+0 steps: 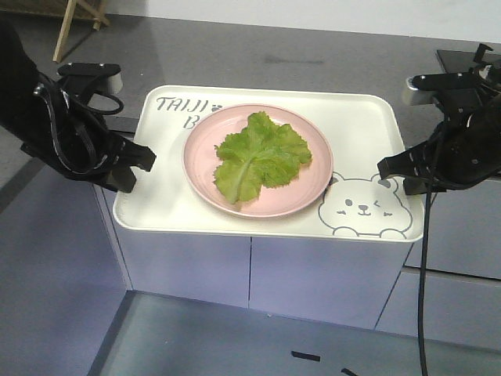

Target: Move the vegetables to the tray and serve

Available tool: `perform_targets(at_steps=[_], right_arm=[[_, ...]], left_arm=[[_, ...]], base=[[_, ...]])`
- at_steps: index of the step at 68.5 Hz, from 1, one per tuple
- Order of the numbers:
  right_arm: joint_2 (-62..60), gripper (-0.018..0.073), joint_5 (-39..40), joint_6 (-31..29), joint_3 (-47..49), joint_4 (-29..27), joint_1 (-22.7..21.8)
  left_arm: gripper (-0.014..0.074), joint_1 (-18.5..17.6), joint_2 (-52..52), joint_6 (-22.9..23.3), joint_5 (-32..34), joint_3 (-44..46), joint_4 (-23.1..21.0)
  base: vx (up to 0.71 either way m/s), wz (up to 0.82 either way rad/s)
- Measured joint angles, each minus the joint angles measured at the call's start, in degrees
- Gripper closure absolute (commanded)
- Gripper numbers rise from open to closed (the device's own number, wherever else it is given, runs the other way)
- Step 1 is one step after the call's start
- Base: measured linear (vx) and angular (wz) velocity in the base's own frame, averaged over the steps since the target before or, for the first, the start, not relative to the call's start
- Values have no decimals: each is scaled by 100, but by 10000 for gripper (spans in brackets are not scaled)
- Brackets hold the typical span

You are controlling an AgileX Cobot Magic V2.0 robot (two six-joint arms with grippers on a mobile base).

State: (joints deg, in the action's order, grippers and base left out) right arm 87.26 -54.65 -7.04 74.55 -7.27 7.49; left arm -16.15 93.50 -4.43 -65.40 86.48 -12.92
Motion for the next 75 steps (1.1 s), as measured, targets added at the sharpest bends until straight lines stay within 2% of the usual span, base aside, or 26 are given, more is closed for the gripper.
perform_targets(at_steps=[75], right_arm=[[0, 565, 0, 0, 0, 0, 0]], left_arm=[[602, 0, 0, 0, 0, 0, 0]], base=[[-1, -18]])
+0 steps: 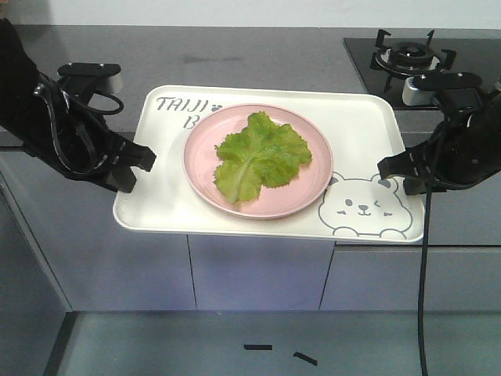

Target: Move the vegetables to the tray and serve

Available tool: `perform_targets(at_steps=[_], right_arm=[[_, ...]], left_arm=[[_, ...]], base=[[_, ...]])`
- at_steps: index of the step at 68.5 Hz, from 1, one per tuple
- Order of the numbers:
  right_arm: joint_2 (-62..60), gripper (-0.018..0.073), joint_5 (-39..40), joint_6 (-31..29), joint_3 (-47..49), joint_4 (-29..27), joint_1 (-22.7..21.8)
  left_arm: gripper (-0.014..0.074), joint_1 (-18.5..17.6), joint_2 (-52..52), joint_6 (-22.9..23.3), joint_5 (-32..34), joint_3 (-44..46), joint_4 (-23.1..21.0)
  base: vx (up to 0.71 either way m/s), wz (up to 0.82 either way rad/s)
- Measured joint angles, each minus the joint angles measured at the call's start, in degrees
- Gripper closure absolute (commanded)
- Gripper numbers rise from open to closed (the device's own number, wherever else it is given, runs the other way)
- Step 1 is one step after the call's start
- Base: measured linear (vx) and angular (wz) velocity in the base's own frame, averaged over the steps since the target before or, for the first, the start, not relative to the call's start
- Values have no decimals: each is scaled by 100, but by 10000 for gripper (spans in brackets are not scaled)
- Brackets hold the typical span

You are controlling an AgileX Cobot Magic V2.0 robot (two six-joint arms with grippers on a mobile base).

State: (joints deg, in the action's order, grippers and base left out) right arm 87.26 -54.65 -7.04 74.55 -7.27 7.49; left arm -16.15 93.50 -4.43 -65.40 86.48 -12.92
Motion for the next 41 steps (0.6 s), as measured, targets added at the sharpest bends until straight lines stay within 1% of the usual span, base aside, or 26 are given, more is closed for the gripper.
perform_targets(at_steps=[41], right_arm=[[0, 565, 0, 0, 0, 0, 0]], left_arm=[[602, 0, 0, 0, 0, 0, 0]], base=[[2, -8]])
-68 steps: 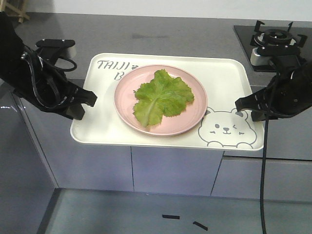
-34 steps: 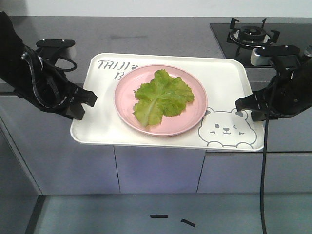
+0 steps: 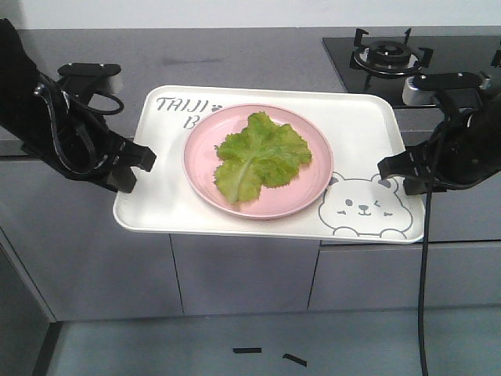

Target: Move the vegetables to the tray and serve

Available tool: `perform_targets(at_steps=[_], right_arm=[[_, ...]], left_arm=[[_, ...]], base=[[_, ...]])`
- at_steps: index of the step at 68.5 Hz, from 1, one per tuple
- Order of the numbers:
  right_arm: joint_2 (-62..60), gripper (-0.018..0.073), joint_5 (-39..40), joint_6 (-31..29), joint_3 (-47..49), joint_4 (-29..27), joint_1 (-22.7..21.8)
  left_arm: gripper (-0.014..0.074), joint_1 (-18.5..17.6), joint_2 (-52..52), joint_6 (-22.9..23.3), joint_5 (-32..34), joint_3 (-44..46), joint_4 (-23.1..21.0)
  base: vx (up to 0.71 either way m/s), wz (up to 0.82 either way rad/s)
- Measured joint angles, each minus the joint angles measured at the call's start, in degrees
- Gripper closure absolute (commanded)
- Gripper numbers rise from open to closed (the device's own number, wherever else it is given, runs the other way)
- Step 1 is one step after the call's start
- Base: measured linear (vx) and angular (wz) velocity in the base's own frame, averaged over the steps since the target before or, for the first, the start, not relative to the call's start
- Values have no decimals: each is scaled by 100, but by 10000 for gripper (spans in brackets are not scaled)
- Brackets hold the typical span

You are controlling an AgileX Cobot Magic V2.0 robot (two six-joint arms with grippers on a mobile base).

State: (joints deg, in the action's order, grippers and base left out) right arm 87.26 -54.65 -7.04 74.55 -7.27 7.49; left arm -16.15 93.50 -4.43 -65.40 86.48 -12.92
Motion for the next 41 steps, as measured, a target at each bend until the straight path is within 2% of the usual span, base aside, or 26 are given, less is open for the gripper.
perform_targets(at_steps=[41], right_arm=[[0, 565, 0, 0, 0, 0, 0]], left_arm=[[602, 0, 0, 0, 0, 0, 0]], base=[[2, 7]])
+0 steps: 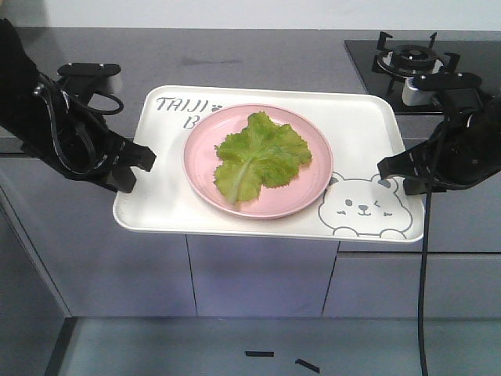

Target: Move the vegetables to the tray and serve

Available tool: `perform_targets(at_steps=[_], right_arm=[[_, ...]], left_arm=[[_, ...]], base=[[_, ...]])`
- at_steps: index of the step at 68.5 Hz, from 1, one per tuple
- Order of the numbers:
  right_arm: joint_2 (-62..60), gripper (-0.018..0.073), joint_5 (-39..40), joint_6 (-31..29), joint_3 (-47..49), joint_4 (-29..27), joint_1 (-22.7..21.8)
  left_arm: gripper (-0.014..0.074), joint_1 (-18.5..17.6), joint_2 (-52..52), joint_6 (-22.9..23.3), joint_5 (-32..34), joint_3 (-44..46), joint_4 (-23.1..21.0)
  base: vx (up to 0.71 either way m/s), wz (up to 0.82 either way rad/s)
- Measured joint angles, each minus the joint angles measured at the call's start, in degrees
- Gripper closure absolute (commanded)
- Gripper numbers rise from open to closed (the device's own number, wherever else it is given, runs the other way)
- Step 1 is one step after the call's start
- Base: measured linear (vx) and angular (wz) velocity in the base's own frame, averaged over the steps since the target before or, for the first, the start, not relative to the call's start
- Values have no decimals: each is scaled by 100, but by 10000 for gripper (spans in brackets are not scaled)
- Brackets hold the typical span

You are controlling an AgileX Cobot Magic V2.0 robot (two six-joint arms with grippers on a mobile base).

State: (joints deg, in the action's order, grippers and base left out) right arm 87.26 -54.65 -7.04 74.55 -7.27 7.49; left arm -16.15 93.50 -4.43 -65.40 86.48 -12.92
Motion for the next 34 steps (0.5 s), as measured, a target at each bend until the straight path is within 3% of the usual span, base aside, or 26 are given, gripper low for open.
perform_targets(at_steps=[34], right_arm=[[0, 565, 0, 0, 0, 0, 0]], left_arm=[[602, 0, 0, 0, 0, 0, 0]], base=[[4, 13]])
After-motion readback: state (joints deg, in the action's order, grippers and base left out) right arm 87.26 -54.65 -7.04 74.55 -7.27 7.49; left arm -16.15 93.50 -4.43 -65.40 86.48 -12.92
